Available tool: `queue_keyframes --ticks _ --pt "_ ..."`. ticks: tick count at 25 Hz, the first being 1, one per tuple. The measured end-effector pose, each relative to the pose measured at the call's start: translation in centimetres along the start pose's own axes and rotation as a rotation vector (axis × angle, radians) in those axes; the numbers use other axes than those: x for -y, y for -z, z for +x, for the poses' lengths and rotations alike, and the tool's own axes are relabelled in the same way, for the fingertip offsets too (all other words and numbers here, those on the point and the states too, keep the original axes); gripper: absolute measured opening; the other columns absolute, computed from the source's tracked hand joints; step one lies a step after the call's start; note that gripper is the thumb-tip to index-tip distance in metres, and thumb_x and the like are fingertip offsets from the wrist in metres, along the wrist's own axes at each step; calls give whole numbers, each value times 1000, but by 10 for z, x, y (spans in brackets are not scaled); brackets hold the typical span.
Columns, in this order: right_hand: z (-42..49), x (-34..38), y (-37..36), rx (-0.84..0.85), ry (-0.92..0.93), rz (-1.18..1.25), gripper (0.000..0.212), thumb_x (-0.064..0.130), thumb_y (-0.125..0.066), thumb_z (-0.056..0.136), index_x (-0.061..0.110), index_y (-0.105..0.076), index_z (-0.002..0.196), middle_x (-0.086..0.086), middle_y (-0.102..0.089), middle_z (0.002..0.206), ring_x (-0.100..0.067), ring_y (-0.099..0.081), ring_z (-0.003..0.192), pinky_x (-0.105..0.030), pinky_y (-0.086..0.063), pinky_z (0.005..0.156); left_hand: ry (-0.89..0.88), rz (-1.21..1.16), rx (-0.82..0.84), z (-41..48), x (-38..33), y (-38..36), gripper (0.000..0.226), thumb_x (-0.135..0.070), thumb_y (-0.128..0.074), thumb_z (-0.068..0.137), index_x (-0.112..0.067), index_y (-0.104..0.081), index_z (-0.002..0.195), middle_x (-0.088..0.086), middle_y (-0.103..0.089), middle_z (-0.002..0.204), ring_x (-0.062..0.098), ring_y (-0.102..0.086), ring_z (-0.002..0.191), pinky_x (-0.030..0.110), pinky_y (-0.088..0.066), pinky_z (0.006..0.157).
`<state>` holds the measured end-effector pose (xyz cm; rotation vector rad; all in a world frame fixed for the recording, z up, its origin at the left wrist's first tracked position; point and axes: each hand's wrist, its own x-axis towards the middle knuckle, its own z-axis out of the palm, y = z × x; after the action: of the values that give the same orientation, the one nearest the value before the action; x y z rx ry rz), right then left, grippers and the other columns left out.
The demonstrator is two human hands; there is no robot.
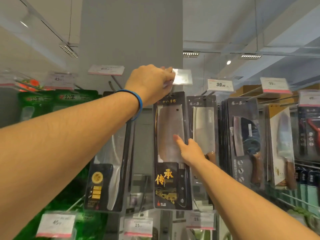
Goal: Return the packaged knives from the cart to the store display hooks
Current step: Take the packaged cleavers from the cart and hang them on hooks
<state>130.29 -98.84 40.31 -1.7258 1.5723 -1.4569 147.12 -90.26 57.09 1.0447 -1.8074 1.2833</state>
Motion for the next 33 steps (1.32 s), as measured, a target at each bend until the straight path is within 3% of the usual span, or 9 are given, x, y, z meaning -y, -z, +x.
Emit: queue_keyframes --ticks 2,3,5,8,12,16,23,30,33 --pt "-11 -10 0 56 -39 -21 70 69 -41 98 7 -56 127 -17 -58 130 -30 -56 119 -42 -43 106 -8 -78 7 -24 -4 -8 53 -36 -50 97 -28 -39 149 -7 -38 157 19 -39 142 44 -46 106" --pt "-21 -16 -3 53 -61 -18 61 68 -43 98 10 -56 112 -14 -57 115 -28 -57 109 -42 -45 101 -5 -116 -19 -40 -5 -11 59 -37 -51 97 -26 -34 153 -8 -31 160 16 -32 145 40 -41 111" --pt "-39 -28 -10 -103 -40 -37 53 63 -50 98 14 -53 120 -9 -59 118 -31 -57 111 -44 -47 99 42 -180 -62 -75 -4 -20 63 -39 -51 96 -22 -33 154 -7 -26 162 15 -32 145 32 -33 112" --pt "-62 -24 -14 -407 261 -25 48 50 -59 99 18 -51 134 -2 -58 131 -25 -53 122 -44 -44 100 157 -265 -22 -124 0 -30 59 -39 -51 97 -22 -38 152 -6 -35 158 14 -37 142 27 -30 112" --pt "-74 -3 -29 -230 516 94 26 47 -60 98 26 -59 114 13 -61 106 -7 -59 93 -28 -42 75 377 -395 -14 -177 9 -42 48 -33 -57 96 -21 -52 142 -2 -56 141 18 -52 129 42 -47 103" --pt "-74 7 -58 -39 584 64 17 48 -60 98 36 -54 109 18 -61 99 1 -58 83 -16 -39 66 620 -427 30 -209 29 -57 49 -39 -58 96 -29 -48 143 -7 -51 144 13 -48 129 33 -41 106" --pt "-25 82 -78 31 601 89 17 42 -60 99 32 -57 113 18 -62 98 -2 -60 89 -24 -47 72 828 -587 29 -199 86 -80 55 -48 -57 94 -36 -40 145 -14 -47 144 8 -48 127 27 -40 94" --pt "26 121 -83 -83 555 18 53 46 -61 99 20 -47 143 -3 -54 136 -23 -55 121 -40 -48 99 864 -707 -117 -161 102 -100 60 -53 -60 88 -36 -43 142 -17 -50 133 3 -54 111 28 -46 91" --pt "35 111 -95 -49 545 88 56 47 -63 98 20 -49 144 4 -59 120 -17 -58 110 -27 -46 84 955 -776 -85 -156 98 -113 72 -58 -65 83 -33 -40 146 -9 -51 141 12 -55 117 36 -48 98"
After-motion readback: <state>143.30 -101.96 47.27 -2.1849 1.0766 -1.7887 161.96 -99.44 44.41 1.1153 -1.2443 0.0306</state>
